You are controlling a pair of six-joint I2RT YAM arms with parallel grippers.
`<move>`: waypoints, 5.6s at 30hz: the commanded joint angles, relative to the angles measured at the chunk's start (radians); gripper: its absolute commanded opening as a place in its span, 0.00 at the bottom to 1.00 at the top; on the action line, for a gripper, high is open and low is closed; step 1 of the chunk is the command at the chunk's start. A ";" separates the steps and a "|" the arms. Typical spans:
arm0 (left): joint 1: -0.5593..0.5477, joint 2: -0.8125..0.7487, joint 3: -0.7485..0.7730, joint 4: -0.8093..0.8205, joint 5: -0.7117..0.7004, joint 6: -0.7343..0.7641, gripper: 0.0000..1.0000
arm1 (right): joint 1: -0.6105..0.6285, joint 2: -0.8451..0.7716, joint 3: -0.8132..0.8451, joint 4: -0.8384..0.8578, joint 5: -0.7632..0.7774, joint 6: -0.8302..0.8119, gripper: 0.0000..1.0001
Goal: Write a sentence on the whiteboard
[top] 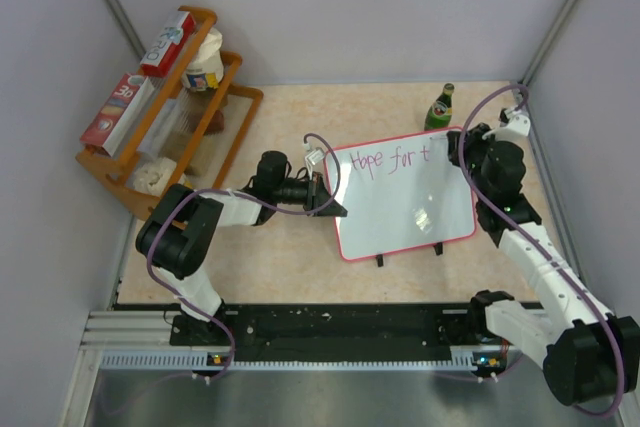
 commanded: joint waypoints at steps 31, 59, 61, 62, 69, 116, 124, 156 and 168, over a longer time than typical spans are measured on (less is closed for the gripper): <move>-0.049 0.010 -0.030 -0.121 0.022 0.159 0.00 | -0.024 -0.159 -0.215 -0.027 -0.039 0.012 0.00; -0.049 0.010 -0.030 -0.124 0.020 0.162 0.00 | -0.024 -0.067 -0.079 0.034 0.013 0.007 0.00; -0.050 0.010 -0.030 -0.124 0.022 0.162 0.00 | -0.024 -0.064 -0.070 0.029 0.018 0.006 0.00; -0.050 0.010 -0.030 -0.124 0.022 0.162 0.00 | -0.024 -0.063 -0.065 0.028 0.021 0.004 0.00; -0.050 0.010 -0.030 -0.124 0.022 0.162 0.00 | -0.025 -0.061 -0.056 0.017 0.046 -0.002 0.00; -0.052 0.013 -0.025 -0.133 0.017 0.169 0.00 | -0.025 -0.256 -0.117 -0.066 0.019 0.016 0.00; -0.053 0.013 -0.025 -0.133 0.017 0.169 0.00 | -0.024 -0.228 -0.085 -0.049 0.041 0.002 0.00; -0.055 0.011 -0.025 -0.131 0.019 0.169 0.00 | -0.027 -0.142 -0.120 0.009 0.138 -0.017 0.00; -0.055 0.013 -0.024 -0.131 0.019 0.167 0.00 | -0.036 -0.115 -0.087 0.036 0.084 0.001 0.00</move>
